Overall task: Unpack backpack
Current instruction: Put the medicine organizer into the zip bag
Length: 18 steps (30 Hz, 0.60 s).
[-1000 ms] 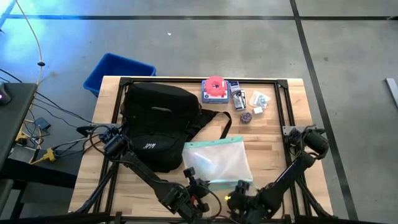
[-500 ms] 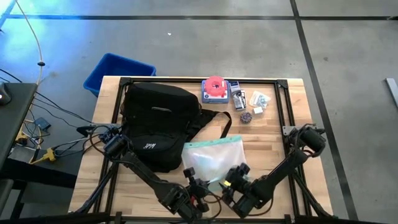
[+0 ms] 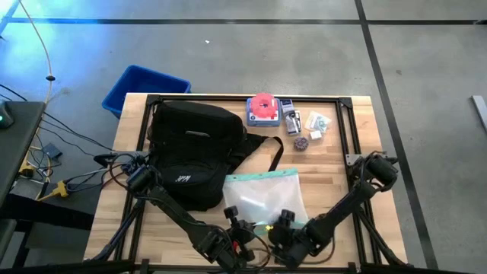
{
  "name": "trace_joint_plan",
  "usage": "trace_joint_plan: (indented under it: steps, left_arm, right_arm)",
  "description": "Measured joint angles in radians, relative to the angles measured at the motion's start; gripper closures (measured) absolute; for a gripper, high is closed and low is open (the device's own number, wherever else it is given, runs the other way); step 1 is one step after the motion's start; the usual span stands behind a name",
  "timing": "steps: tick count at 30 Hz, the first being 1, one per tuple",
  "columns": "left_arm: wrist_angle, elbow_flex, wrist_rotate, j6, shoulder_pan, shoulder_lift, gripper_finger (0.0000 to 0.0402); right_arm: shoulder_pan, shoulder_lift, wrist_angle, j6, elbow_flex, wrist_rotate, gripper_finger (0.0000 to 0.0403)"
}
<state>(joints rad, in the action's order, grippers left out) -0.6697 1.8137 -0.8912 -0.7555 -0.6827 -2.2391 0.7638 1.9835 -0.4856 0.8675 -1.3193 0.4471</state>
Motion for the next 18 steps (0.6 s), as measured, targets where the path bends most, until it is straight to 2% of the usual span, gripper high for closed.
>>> trace_joint_plan:
  steps: [2,7,11,15,18]
  left_arm:
    - [0.000,0.000,0.000,0.000,-0.001,0.000,0.0402]
    - [-0.005,0.000,-0.001,-0.001,0.000,0.000,0.0402]
    - [-0.008,0.000,-0.001,-0.002,-0.001,0.000,0.0402]
    - [-0.011,0.000,-0.001,-0.002,-0.002,0.000,0.0402]
    - [-0.011,0.000,0.000,-0.002,-0.002,0.000,0.0402]
  right_arm:
    - [-0.014,0.000,-0.017,-0.011,0.000,0.060,0.0082]
    - [-0.019,-0.003,-0.130,0.048,-0.025,0.292,0.0082]
    - [-0.007,-0.003,-0.216,0.011,-0.094,0.365,0.0082]
    - [0.032,-0.005,-0.267,-0.033,-0.176,0.368,0.0082]
    - [0.063,-0.005,-0.237,-0.055,-0.210,0.253,0.0082]
